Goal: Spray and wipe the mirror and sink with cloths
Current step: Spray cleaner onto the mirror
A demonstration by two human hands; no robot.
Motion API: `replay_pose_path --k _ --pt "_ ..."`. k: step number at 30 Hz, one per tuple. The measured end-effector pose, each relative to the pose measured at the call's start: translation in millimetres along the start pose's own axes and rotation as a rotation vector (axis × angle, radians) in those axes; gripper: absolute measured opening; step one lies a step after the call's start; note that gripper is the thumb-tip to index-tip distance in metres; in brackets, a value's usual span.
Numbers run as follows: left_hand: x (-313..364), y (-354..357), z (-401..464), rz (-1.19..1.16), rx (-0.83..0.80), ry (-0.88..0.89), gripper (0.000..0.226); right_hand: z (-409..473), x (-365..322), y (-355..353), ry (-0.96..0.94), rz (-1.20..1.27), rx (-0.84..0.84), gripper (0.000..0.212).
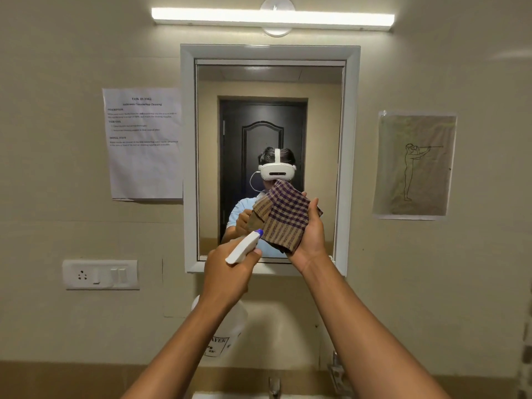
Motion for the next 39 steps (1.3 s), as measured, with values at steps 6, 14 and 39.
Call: replay_pose_path --k 6,14,39 --pt "9.6 -14.2 18.9 0.005 0.089 0.005 0.005 -4.0 2.0 0.5 0.006 0.020 -0.017 0.058" --pt "4.4 -2.1 8.7 0.056 0.018 0.025 0.008 -3.4 1.6 2.7 0.004 -0.015 -0.008 0.069" --pt "10.9 -8.9 29.2 -0.063 0.076 -0.062 0.027 -21.0 -25.8 -1.5 -0.055 -0.026 0.070 0.074"
Point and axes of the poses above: each hand's wrist, its own z-axis towards the middle knuckle, its own y-axis out of the palm, x = y × z, the point moved 3 cm from there along z, towards the middle knuckle, and after that the axes turned 4 degrees about -y, right-handed, at the moved point
